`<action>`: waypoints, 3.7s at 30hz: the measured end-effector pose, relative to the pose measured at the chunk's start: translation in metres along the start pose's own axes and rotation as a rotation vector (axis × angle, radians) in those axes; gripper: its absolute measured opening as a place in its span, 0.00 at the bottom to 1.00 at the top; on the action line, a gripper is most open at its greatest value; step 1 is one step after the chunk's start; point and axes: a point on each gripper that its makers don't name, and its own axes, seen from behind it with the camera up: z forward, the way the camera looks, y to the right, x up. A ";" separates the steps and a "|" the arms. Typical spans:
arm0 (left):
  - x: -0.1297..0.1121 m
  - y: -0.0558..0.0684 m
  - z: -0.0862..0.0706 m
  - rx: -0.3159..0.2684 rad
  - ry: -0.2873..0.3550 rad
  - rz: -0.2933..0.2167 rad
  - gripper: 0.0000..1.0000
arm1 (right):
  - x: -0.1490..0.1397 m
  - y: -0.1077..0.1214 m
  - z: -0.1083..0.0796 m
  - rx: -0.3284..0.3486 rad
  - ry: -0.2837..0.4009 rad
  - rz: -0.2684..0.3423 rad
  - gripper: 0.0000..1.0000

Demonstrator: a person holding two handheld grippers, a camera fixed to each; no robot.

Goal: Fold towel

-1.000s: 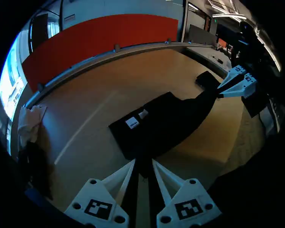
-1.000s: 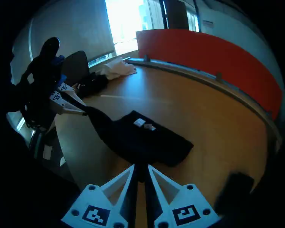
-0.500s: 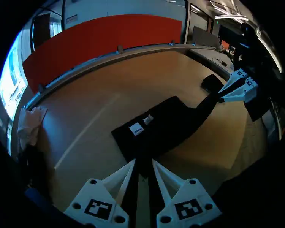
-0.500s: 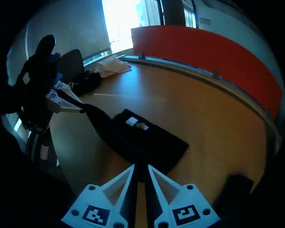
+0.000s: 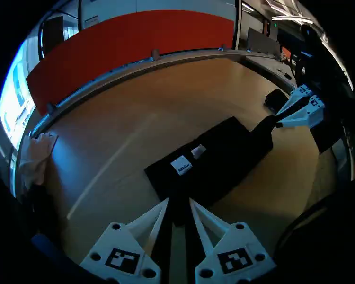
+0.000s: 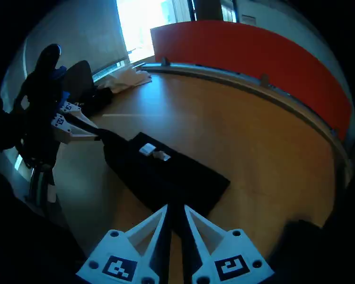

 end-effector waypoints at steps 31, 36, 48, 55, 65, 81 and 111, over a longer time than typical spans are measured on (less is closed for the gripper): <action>-0.012 -0.017 0.076 0.050 -0.026 0.057 0.36 | -0.023 0.050 0.058 -0.105 -0.037 0.070 0.23; -0.013 -0.025 0.082 0.081 -0.032 0.078 0.47 | -0.021 0.061 0.063 -0.145 -0.029 0.063 0.40; -0.003 -0.047 0.085 0.142 -0.014 0.055 0.70 | -0.014 0.083 0.066 -0.221 -0.021 0.061 0.70; 0.007 -0.061 0.080 0.180 0.013 0.042 0.75 | -0.004 0.089 0.064 -0.235 0.002 0.082 0.82; 0.003 -0.067 0.071 0.183 0.023 0.012 0.76 | -0.003 0.090 0.057 -0.239 0.019 0.097 0.99; -0.007 -0.065 0.041 0.199 0.051 -0.055 0.76 | -0.012 0.070 0.034 -0.231 0.039 0.084 0.99; -0.049 -0.079 -0.014 0.311 0.144 -0.246 0.77 | -0.024 0.043 0.016 -0.177 0.066 0.047 0.99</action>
